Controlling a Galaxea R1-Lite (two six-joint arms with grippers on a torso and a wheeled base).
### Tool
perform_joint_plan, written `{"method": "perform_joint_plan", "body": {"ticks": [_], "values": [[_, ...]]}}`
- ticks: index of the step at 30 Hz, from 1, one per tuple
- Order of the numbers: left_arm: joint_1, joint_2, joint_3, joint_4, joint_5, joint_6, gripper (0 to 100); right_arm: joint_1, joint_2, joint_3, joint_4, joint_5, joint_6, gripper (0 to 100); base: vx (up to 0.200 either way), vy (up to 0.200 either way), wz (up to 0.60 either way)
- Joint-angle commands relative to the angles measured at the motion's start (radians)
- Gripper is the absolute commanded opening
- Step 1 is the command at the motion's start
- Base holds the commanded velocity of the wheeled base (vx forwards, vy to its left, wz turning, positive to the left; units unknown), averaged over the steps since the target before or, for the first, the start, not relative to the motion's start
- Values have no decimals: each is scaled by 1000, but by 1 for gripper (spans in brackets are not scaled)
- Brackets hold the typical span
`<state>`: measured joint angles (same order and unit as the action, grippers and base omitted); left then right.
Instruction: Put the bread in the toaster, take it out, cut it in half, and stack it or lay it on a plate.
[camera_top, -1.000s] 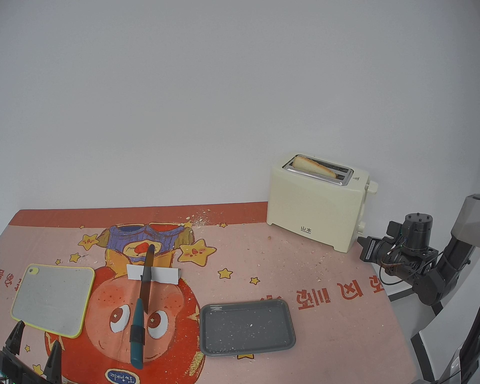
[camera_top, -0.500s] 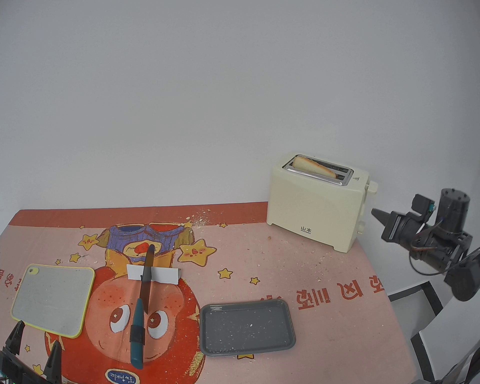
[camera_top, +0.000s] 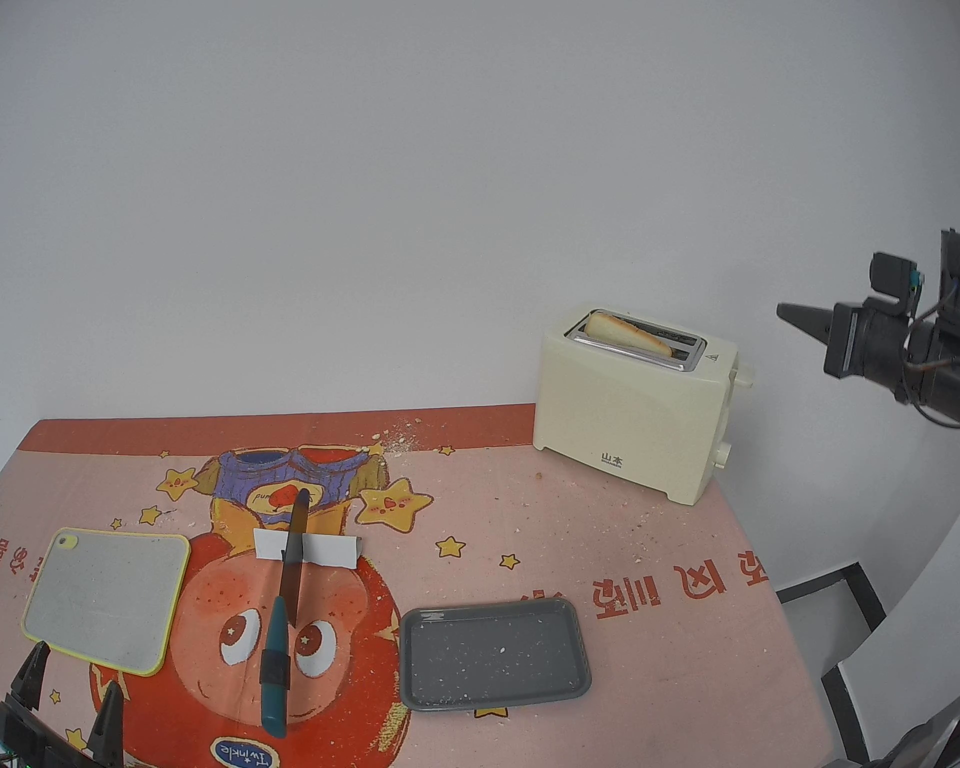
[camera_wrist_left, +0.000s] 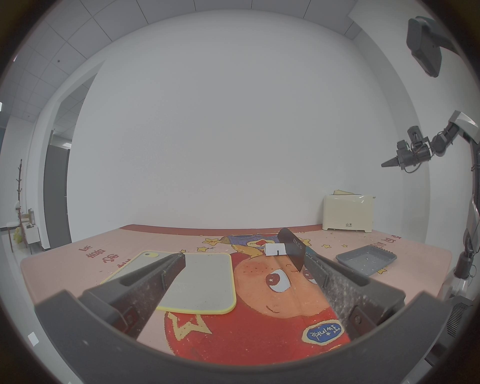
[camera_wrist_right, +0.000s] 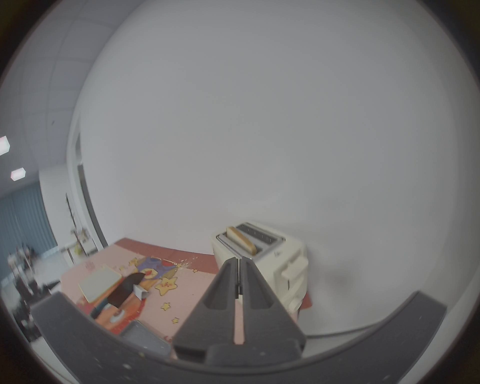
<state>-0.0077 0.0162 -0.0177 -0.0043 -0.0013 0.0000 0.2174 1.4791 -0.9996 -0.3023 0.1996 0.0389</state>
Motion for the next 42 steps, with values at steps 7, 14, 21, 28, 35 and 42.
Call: {"method": "perform_joint_plan", "body": {"ticks": [7, 14, 21, 28, 35, 42], "values": [[0, -4, 18, 0, 0, 0, 100, 5, 331, -318, 40, 11, -168, 100, 0, 0, 0], [0, -2, 18, 0, 0, 0, 100, 62, 428, -333, 28, 11, -212, 100, 0, 0, 0], [0, -2, 18, 0, 0, 0, 100, 72, 497, -383, 29, 11, -211, 100, 0, 0, 0], [0, -4, 18, 0, 0, -2, 100, 91, 520, -399, 32, 15, -200, 100, 0, 0, 0], [0, -2, 18, 0, 0, -2, 100, 95, 550, -415, 28, 18, -200, 100, 0, 0, 0], [0, -2, 18, 0, 0, 0, 100, 92, 601, -501, 42, 18, -202, 100, 0, 0, 0]]}}
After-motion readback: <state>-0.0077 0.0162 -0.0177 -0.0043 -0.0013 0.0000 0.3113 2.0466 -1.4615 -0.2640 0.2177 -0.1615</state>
